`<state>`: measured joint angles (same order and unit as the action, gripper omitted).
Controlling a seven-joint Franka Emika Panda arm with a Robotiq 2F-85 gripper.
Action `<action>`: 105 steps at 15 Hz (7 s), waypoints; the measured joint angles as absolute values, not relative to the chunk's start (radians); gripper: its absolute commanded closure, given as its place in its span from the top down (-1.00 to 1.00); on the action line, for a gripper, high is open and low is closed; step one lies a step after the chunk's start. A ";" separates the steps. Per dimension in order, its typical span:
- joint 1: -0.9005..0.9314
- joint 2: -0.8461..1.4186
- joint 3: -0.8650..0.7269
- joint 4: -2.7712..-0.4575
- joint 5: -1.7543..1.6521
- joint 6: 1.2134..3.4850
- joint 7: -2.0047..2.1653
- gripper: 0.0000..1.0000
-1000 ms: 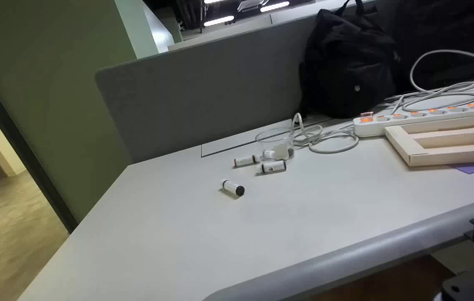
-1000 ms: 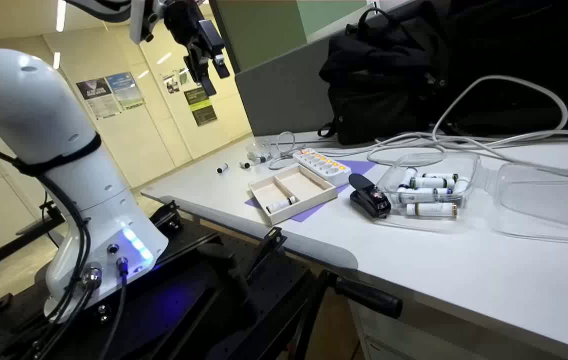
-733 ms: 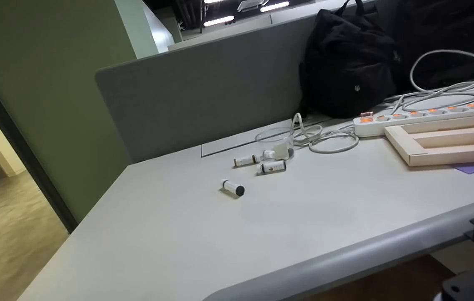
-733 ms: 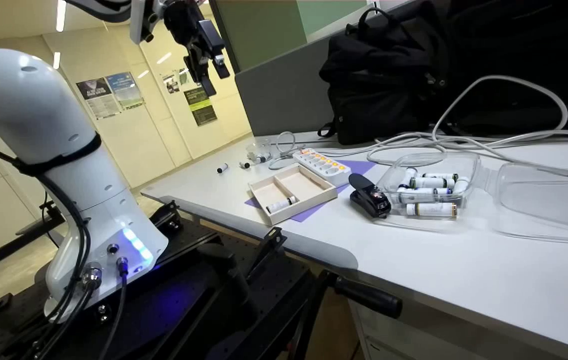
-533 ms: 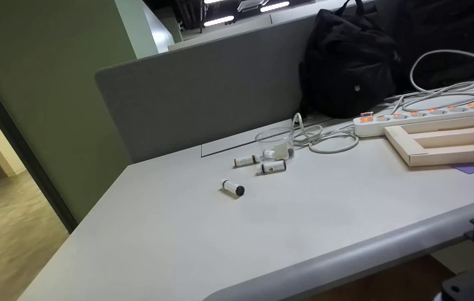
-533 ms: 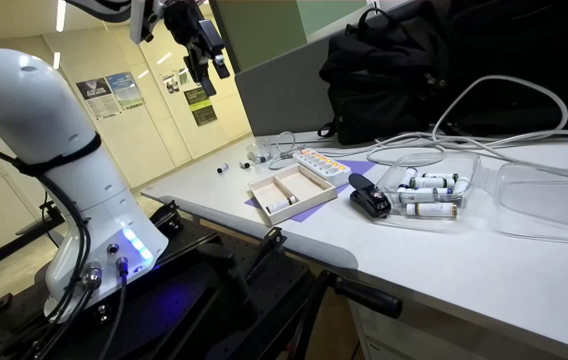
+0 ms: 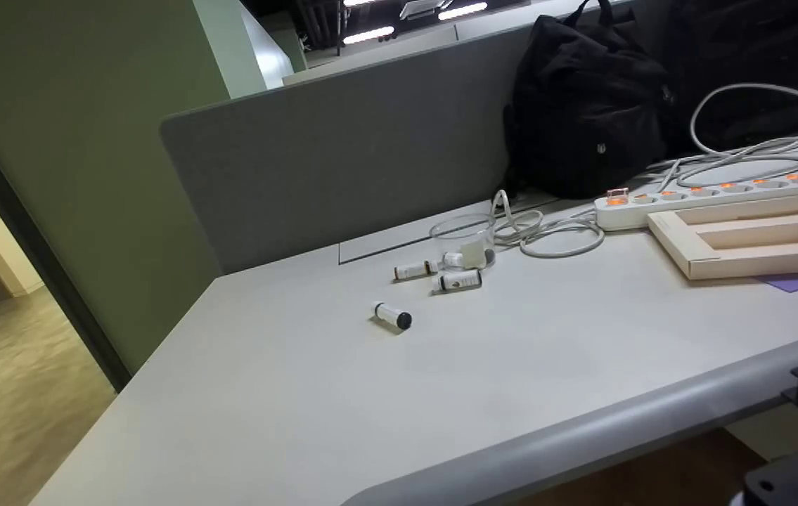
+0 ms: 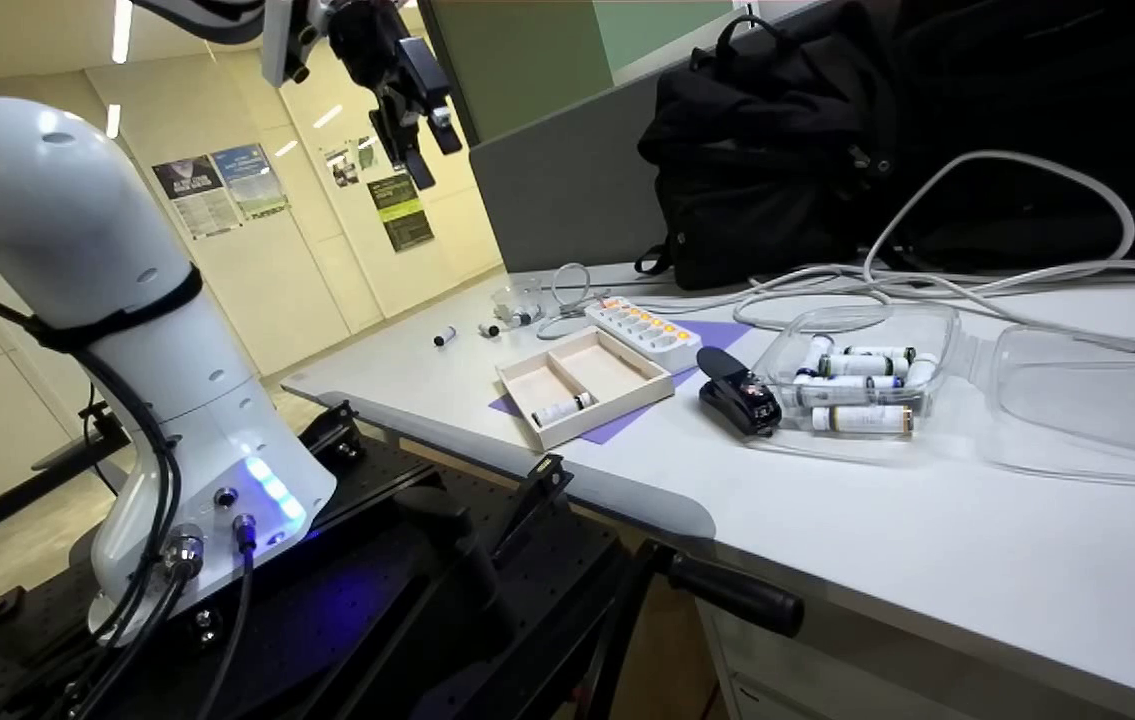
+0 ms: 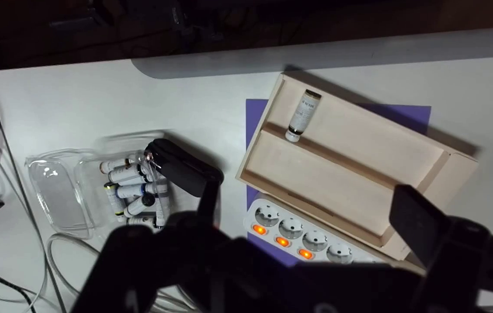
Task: Turn on the second switch from the left
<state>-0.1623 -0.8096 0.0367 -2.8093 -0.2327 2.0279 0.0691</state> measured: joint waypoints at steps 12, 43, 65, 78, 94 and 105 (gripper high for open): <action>-0.148 -0.258 0.013 -2.483 -0.021 2.512 0.202 0.02; -0.021 0.370 -0.012 -1.932 0.058 2.341 0.336 -0.98; 0.097 0.482 -0.077 -2.032 0.017 2.557 0.392 -1.00; 0.193 0.609 -0.161 -1.983 -0.030 2.664 0.412 -1.00; 0.218 0.654 -0.215 -1.899 -0.076 2.502 0.431 -1.00; 0.196 0.653 -0.189 -1.872 -0.076 2.410 0.431 -1.00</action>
